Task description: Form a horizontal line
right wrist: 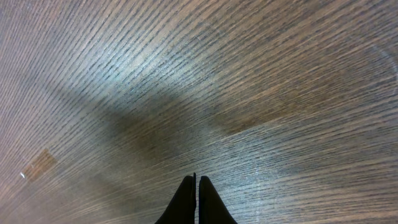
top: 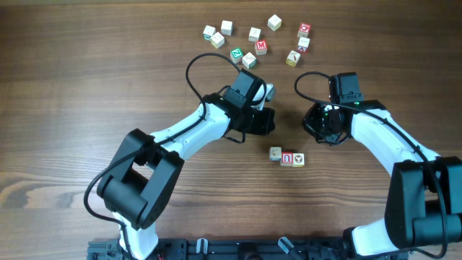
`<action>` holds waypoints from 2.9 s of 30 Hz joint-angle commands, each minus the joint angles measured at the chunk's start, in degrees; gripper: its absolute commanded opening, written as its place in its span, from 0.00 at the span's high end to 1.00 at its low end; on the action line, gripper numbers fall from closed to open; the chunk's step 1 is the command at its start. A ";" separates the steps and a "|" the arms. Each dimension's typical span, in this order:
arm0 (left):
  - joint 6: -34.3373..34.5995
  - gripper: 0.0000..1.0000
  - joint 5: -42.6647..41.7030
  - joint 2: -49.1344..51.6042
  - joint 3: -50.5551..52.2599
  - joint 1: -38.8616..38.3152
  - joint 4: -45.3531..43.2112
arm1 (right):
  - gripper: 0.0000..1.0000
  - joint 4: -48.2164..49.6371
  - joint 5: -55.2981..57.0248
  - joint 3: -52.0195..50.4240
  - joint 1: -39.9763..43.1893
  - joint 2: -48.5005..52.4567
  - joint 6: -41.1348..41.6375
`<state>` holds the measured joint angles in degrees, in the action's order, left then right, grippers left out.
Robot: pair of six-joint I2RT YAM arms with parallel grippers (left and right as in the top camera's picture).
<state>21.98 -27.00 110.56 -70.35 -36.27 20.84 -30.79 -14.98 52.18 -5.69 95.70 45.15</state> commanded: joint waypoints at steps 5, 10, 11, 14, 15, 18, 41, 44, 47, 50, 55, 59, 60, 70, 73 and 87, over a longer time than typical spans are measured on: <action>4.52 0.96 1.16 2.47 -0.92 -0.79 -0.94 | 0.95 0.02 -0.50 0.63 0.09 0.46 -0.13; 6.21 0.96 1.16 3.26 -0.92 -2.62 -0.96 | 0.95 -0.09 -0.50 0.63 0.09 0.46 -0.13; 6.21 0.96 1.16 3.26 -0.92 -2.95 -0.96 | 0.95 -0.11 -0.50 0.63 0.09 0.46 -0.13; 6.21 0.96 1.16 3.26 -0.92 -3.72 0.31 | 0.96 -0.13 -0.48 0.63 0.09 0.46 -0.17; 6.19 0.96 1.18 3.26 -0.92 -3.76 0.79 | 0.95 -0.13 -0.50 0.63 0.09 0.46 -0.15; 6.19 0.96 1.16 3.26 -0.92 -3.76 2.36 | 0.95 -0.13 -0.26 0.63 0.09 0.46 -0.17; 8.57 0.96 0.00 3.26 -0.92 -3.76 5.16 | 0.95 -0.33 0.13 0.63 0.09 0.46 -0.17; 8.59 0.96 -0.83 3.26 -0.92 -3.76 5.16 | 0.95 -0.31 0.13 0.63 0.09 0.46 -0.17; 8.59 0.96 -0.81 3.26 -0.92 -3.76 4.33 | 0.95 -0.31 0.13 0.63 0.09 0.46 -0.17; 8.59 0.96 -0.81 3.26 -0.92 -3.76 3.15 | 0.95 -0.31 0.13 0.63 0.09 0.46 -0.17; 8.98 0.96 -1.31 3.26 -0.92 -3.76 3.19 | 0.95 -0.31 0.17 0.63 0.09 0.46 -0.17; 8.98 0.96 -1.68 3.26 -0.92 -3.76 3.23 | 0.95 -0.31 0.35 0.63 0.09 0.46 -0.15; 8.98 0.96 -1.79 3.26 -0.92 -3.76 3.32 | 0.95 -0.31 0.39 0.63 0.09 0.46 -0.20; 8.98 0.96 -2.05 3.26 -0.92 -5.92 4.04 | 0.95 -0.35 0.81 0.63 0.09 0.46 -0.20; 8.96 0.96 -2.05 3.26 -0.92 -6.12 4.04 | 0.95 -0.35 0.83 0.63 0.09 0.46 -0.20; 9.88 0.96 0.52 3.23 -0.98 -1.16 1.70 | 0.95 -1.68 2.08 0.63 0.09 0.46 -0.20</action>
<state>30.41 -27.40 112.95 -70.35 -40.93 23.05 -32.05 -14.70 52.18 -5.69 95.70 45.15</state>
